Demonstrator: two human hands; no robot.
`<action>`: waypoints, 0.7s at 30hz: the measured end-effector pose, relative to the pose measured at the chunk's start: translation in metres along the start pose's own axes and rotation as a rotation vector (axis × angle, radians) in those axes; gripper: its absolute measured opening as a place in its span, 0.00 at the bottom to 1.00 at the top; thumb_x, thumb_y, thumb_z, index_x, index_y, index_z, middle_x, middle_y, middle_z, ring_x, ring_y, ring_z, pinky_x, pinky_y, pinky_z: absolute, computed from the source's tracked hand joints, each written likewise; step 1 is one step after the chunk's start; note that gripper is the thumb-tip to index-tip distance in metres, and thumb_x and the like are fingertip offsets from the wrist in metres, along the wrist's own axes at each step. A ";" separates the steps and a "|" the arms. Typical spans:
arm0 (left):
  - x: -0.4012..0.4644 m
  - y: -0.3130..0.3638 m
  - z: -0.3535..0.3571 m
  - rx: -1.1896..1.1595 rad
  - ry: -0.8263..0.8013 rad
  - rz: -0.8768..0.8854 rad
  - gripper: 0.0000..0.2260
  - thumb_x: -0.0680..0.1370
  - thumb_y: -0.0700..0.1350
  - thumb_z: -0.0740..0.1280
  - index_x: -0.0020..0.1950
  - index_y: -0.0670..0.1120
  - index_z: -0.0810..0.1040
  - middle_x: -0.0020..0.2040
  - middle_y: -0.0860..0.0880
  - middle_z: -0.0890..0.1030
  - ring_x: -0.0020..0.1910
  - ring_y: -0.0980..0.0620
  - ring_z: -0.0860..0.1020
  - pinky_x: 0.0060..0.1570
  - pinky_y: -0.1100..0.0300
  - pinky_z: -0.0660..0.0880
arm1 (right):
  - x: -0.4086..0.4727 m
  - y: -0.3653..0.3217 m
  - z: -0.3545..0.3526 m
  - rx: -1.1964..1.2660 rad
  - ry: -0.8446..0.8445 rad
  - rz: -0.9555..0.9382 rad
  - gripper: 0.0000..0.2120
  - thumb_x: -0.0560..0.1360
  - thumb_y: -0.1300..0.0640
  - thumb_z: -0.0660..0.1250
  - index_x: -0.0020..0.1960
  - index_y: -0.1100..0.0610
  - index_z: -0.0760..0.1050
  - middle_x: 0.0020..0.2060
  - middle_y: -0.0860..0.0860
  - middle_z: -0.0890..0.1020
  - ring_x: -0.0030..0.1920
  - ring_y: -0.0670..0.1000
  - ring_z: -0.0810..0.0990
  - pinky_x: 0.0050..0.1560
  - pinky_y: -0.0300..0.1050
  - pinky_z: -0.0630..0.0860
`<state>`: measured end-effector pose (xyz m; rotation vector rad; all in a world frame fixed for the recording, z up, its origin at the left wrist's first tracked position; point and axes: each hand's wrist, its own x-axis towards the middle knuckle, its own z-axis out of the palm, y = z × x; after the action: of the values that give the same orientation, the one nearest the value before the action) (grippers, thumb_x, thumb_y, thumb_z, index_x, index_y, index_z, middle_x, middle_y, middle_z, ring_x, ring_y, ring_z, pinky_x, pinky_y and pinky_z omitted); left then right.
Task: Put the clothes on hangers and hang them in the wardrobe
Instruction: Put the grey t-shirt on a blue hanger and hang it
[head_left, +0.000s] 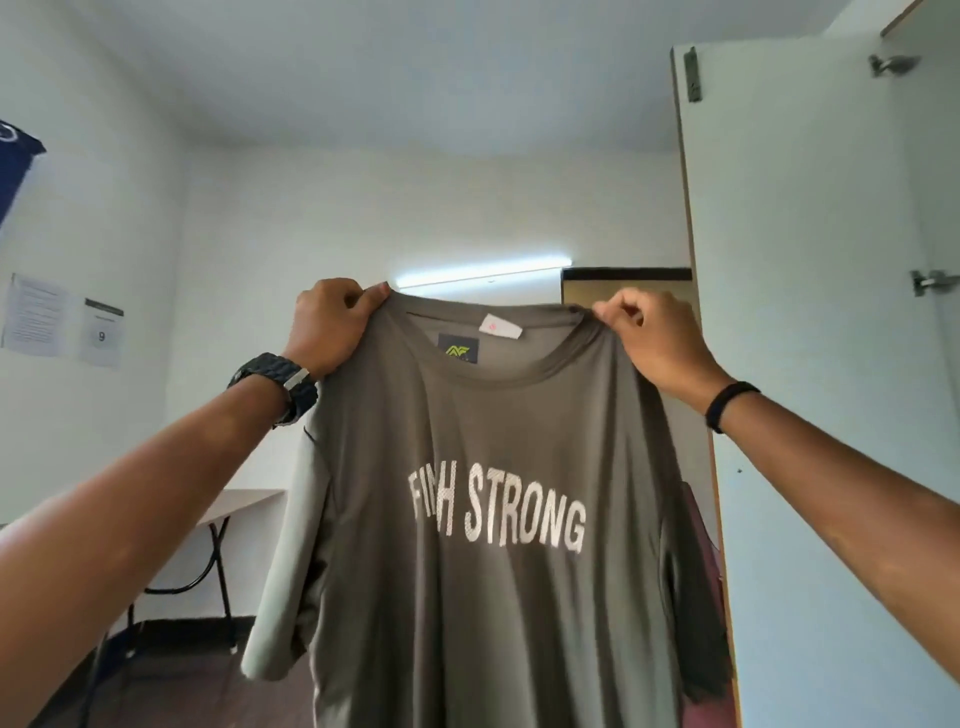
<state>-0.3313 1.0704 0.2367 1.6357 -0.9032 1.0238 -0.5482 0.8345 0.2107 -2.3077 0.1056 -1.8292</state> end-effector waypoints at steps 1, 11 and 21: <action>0.000 0.004 -0.002 -0.004 0.061 0.023 0.23 0.79 0.56 0.63 0.32 0.40 0.68 0.29 0.45 0.69 0.33 0.46 0.67 0.31 0.53 0.60 | 0.002 -0.007 -0.001 -0.038 0.102 -0.087 0.15 0.80 0.55 0.63 0.41 0.65 0.73 0.33 0.54 0.77 0.36 0.52 0.74 0.34 0.39 0.65; 0.010 0.020 -0.062 -0.013 -0.142 0.128 0.19 0.79 0.56 0.62 0.35 0.44 0.76 0.33 0.47 0.74 0.34 0.50 0.70 0.34 0.56 0.65 | 0.010 -0.034 -0.048 0.445 -0.756 0.366 0.38 0.61 0.36 0.75 0.59 0.64 0.78 0.58 0.60 0.81 0.57 0.55 0.80 0.61 0.51 0.76; 0.040 0.067 -0.143 -0.492 -0.206 0.108 0.24 0.69 0.62 0.66 0.46 0.41 0.82 0.39 0.47 0.82 0.36 0.53 0.78 0.41 0.58 0.75 | 0.047 -0.104 -0.118 0.621 -0.558 0.192 0.17 0.69 0.46 0.65 0.43 0.59 0.83 0.41 0.56 0.85 0.36 0.49 0.84 0.38 0.41 0.82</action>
<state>-0.4068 1.1872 0.3223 1.2970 -1.2779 0.6395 -0.6582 0.9155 0.3012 -2.1438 -0.2729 -0.8962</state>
